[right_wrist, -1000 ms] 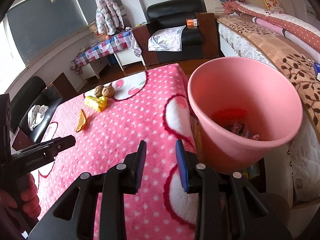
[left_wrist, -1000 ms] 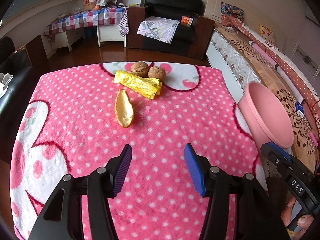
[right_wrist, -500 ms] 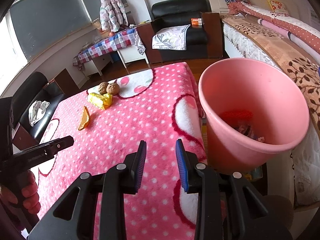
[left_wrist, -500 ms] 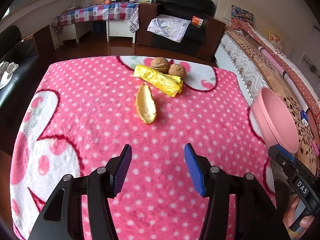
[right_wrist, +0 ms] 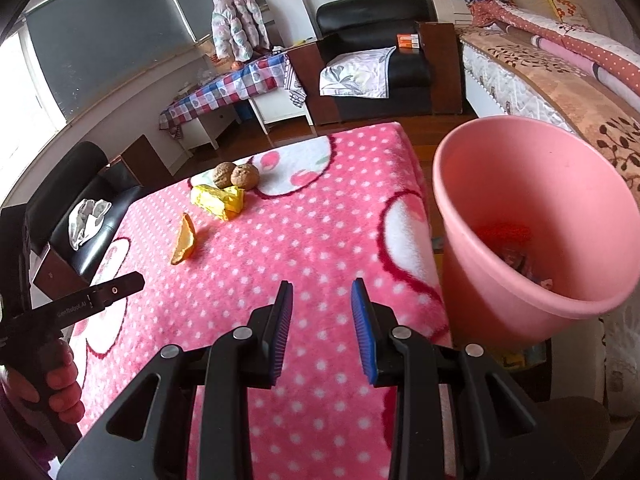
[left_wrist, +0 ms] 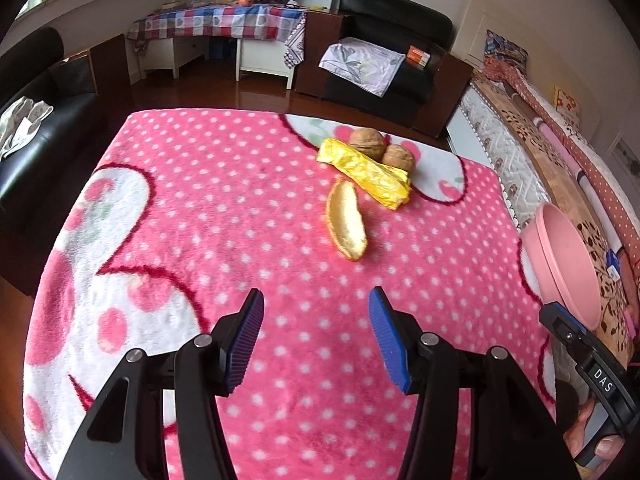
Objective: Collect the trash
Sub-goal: 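Grasp the orange peel with the left tool while the right tool grasps the yellow foil wrapper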
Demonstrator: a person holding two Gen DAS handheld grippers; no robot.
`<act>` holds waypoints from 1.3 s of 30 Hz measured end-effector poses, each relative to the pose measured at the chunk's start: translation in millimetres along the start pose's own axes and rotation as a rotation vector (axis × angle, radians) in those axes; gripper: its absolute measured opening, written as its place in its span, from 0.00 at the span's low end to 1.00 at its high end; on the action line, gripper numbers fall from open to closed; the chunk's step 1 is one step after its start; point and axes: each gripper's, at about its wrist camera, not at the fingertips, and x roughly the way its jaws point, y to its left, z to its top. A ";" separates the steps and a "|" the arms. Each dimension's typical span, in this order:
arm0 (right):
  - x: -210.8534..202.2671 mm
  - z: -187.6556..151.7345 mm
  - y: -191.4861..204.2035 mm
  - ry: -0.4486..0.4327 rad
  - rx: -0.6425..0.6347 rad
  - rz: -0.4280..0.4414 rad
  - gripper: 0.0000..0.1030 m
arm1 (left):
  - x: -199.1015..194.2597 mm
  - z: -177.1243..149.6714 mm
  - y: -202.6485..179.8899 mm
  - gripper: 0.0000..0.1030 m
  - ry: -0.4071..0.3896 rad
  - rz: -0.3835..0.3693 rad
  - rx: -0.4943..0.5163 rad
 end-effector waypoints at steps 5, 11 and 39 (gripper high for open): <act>11.1 2.8 9.0 0.012 -0.016 0.015 0.30 | 1.9 6.7 7.6 0.52 -0.017 -0.007 -0.024; 26.0 8.1 21.4 0.031 -0.041 0.033 0.30 | 10.8 21.4 0.5 0.52 -0.047 -0.039 -0.032; 132.0 80.4 79.7 0.115 -0.154 0.170 0.49 | 59.9 24.8 -8.6 0.17 -0.065 -0.005 0.017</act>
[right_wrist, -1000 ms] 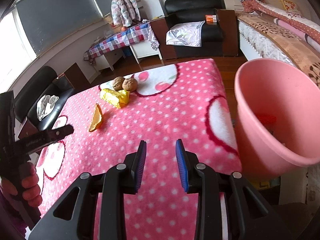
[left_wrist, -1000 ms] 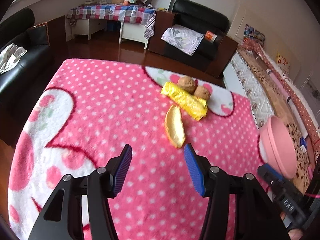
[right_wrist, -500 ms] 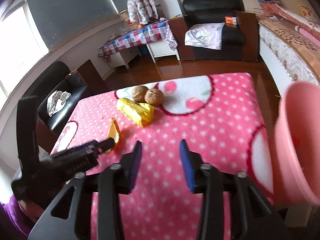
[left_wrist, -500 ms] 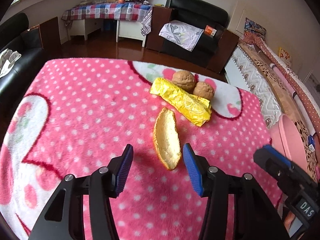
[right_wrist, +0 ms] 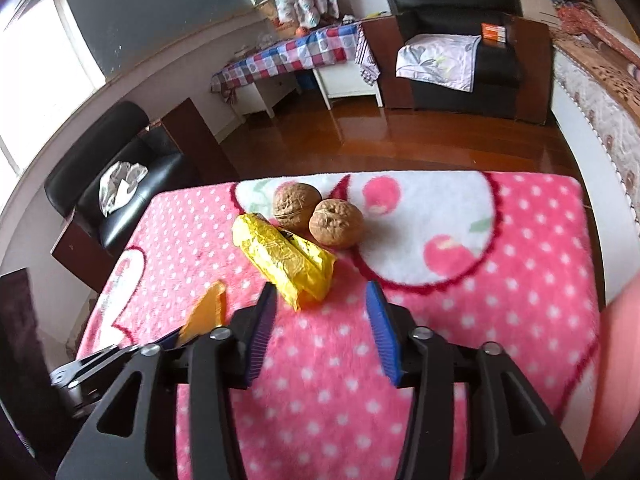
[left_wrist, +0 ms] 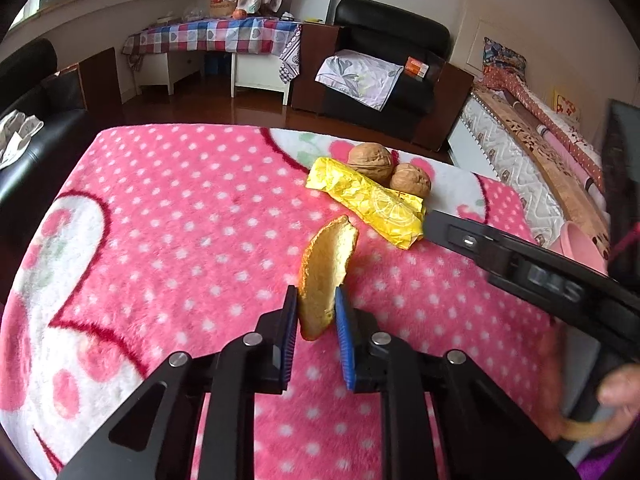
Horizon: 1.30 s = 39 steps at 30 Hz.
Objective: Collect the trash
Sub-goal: 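Grasp the orange peel with the left tool while the right tool grasps the yellow foil wrapper, then carry the peel in the left tool and yellow wrapper in the right tool over the bucket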
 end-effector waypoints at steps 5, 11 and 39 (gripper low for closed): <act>19.1 6.2 3.3 0.030 -0.009 0.006 0.50 | -3.2 -6.5 7.7 0.17 0.014 -0.017 -0.016; 28.5 7.1 13.5 -0.006 -0.042 -0.001 0.50 | -6.1 -9.3 12.0 0.17 0.022 -0.029 -0.039; -99.5 -72.7 4.3 -0.049 0.062 0.008 0.14 | -71.4 -20.8 -14.6 0.17 -0.015 -0.028 -0.002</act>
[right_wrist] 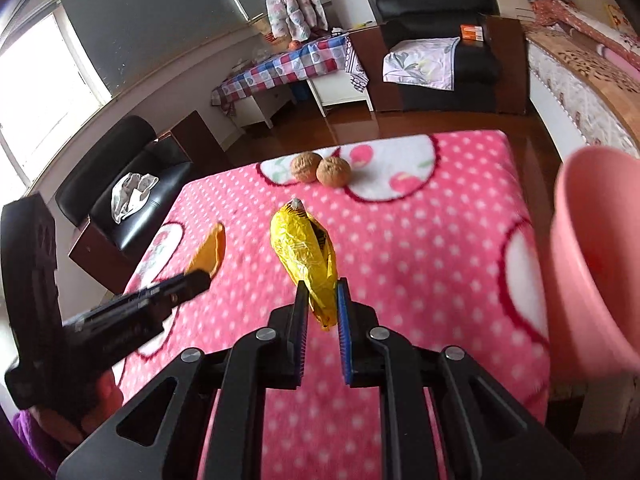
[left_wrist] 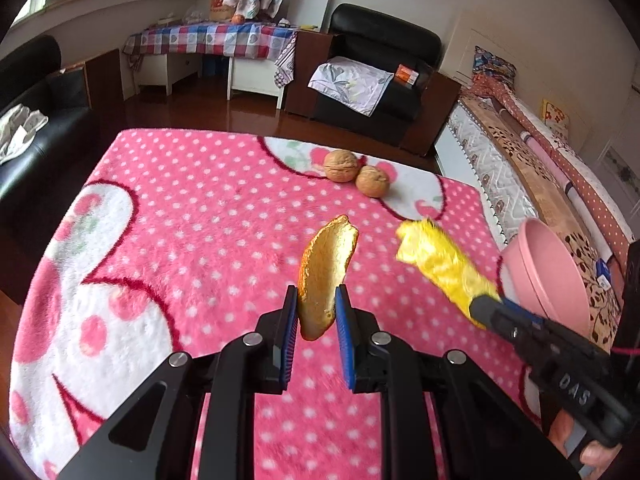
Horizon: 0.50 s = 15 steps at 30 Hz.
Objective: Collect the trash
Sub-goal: 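Carry the peel in the left tool and yellow wrapper in the right tool over the bucket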
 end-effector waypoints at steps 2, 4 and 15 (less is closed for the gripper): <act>-9.9 -7.0 0.8 -0.005 -0.003 -0.008 0.14 | -7.8 -3.3 -6.9 0.17 -0.006 0.005 0.019; -20.8 -12.9 3.0 -0.014 -0.010 -0.017 0.14 | -14.9 -6.3 -12.7 0.17 -0.011 0.004 0.034; -68.6 -31.3 18.2 -0.079 -0.039 -0.047 0.14 | -54.1 -21.2 -37.9 0.17 -0.041 0.004 0.093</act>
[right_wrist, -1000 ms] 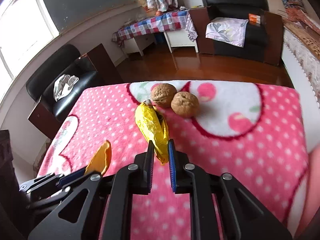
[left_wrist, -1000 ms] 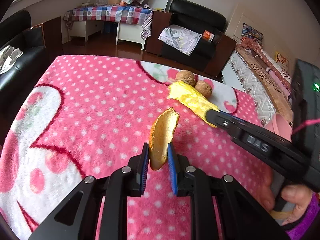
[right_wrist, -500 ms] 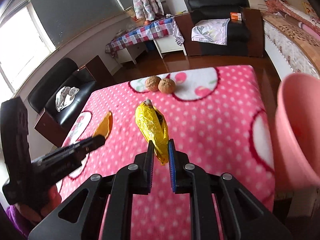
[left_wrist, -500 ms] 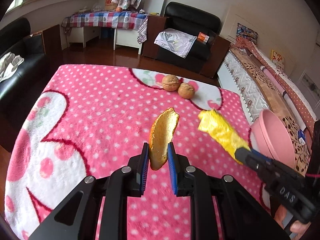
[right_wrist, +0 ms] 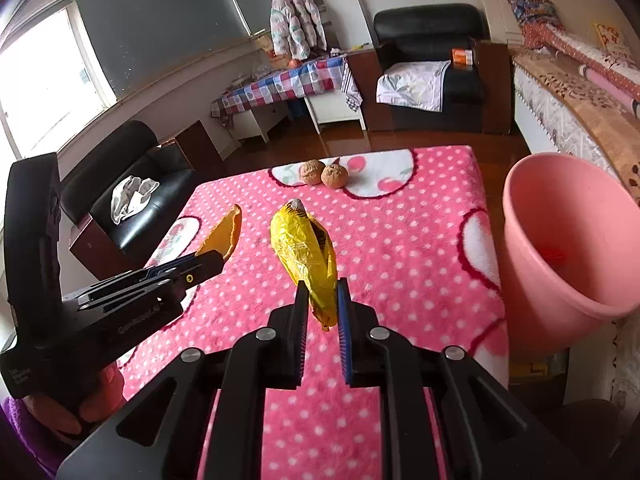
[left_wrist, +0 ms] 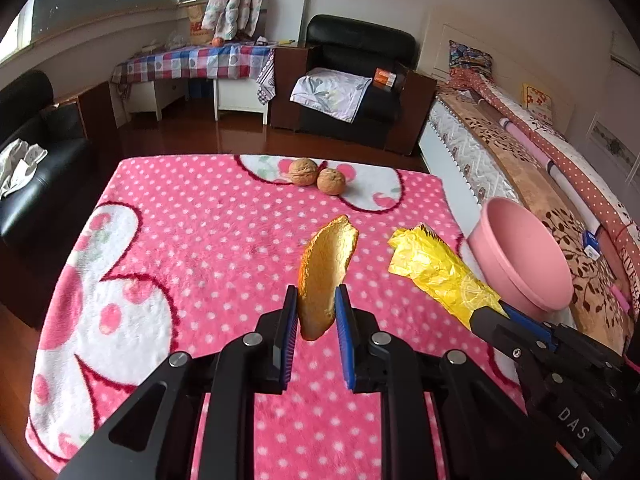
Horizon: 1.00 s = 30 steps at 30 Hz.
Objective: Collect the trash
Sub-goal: 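Carry the peel in the left tool and yellow wrapper in the right tool over the bucket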
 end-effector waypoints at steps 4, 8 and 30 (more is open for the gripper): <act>-11.7 -3.1 2.1 -0.021 -0.007 -0.011 0.13 | -11.3 -3.8 -6.5 0.17 -0.009 0.000 0.018; -19.3 -5.7 3.4 -0.032 -0.008 -0.022 0.14 | -18.6 -5.5 -10.0 0.17 -0.015 -0.003 0.026; -24.0 -4.8 10.8 -0.043 -0.015 -0.037 0.14 | -23.4 -2.9 -2.4 0.17 -0.023 -0.029 0.013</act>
